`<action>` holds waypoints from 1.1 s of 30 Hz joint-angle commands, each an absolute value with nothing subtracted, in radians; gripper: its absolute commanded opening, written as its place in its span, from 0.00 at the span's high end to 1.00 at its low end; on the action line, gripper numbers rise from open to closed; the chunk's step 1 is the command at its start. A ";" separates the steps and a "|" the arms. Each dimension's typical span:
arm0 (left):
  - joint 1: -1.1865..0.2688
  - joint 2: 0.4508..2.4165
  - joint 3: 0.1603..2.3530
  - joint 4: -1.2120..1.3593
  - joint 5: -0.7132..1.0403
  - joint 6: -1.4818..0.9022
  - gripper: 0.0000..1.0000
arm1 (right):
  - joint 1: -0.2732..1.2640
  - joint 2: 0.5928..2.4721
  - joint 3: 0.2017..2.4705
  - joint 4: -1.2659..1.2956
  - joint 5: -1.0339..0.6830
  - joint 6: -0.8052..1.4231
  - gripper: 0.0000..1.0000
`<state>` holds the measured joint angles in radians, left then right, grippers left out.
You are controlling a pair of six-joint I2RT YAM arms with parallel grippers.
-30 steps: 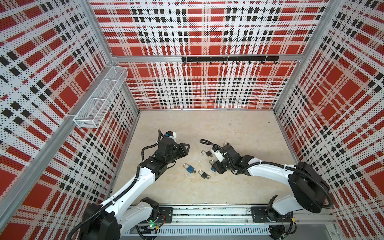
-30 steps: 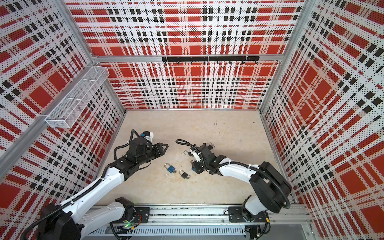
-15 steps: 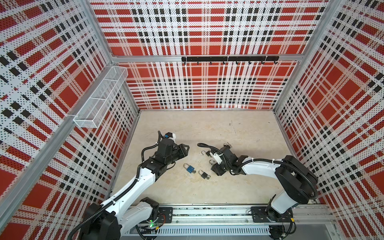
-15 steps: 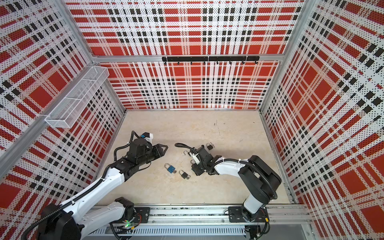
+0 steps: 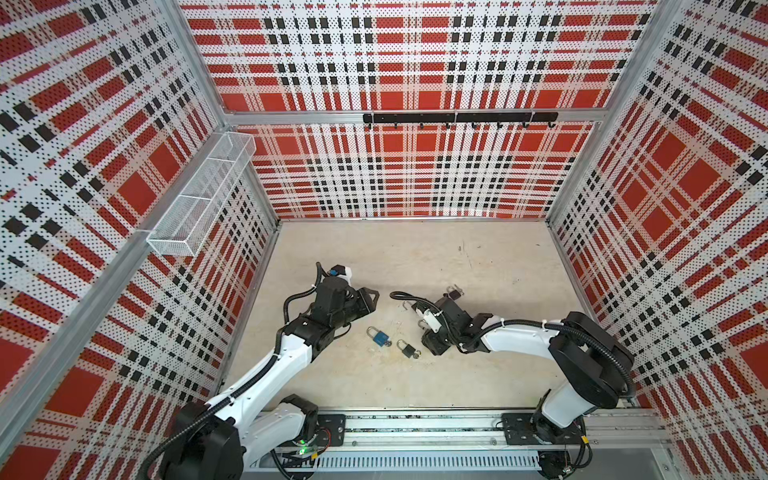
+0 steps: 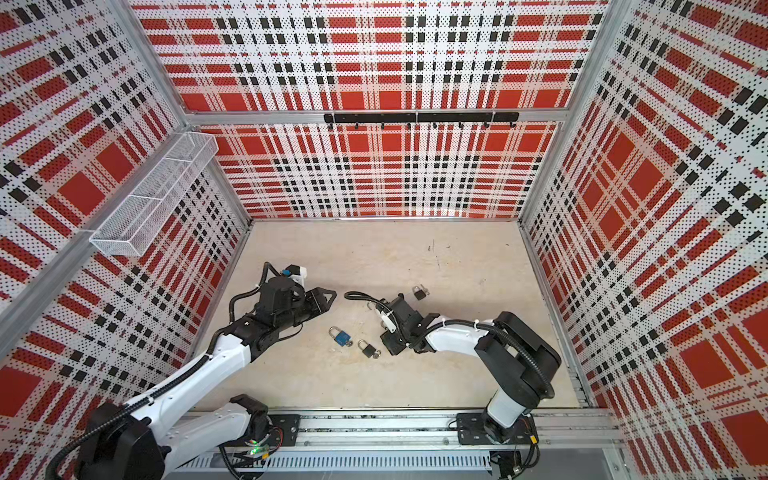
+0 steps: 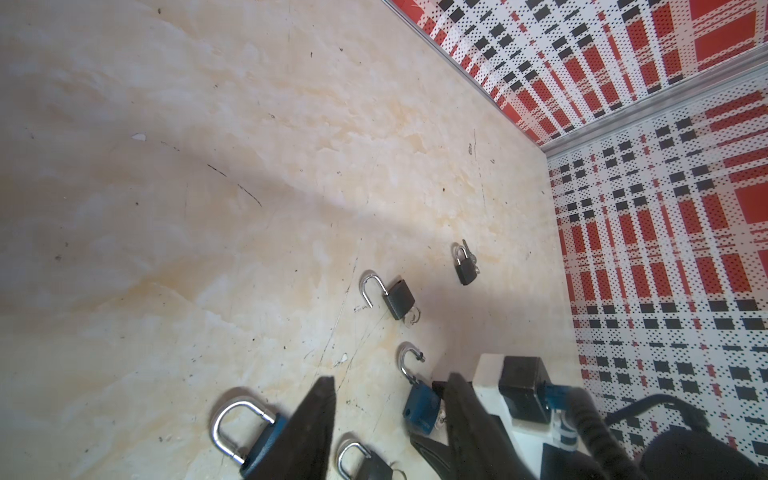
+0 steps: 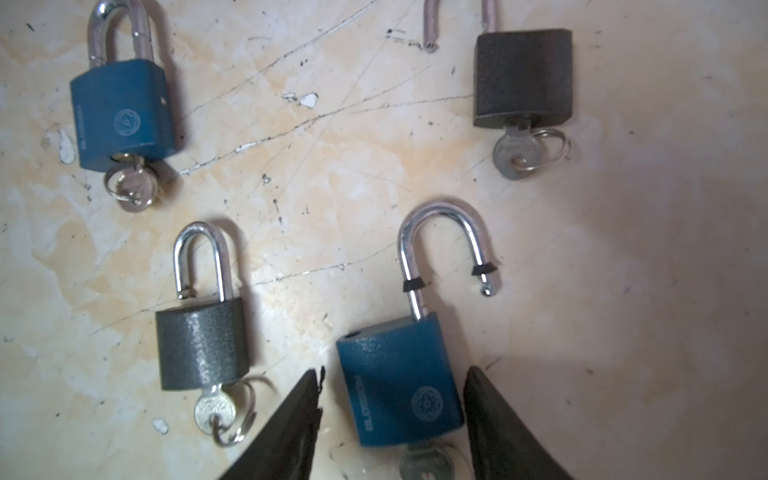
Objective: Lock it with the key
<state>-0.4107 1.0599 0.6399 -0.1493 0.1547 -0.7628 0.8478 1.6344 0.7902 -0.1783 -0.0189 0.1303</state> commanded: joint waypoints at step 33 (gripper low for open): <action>-0.387 1.028 0.606 -0.114 0.186 -0.784 0.53 | 0.906 1.717 0.879 -0.245 0.106 0.071 0.76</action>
<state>-0.3977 1.0458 0.6193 -0.1387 0.1780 -0.7788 0.8997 1.7092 0.8753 -0.2325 0.0940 0.0864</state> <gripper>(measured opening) 0.466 0.377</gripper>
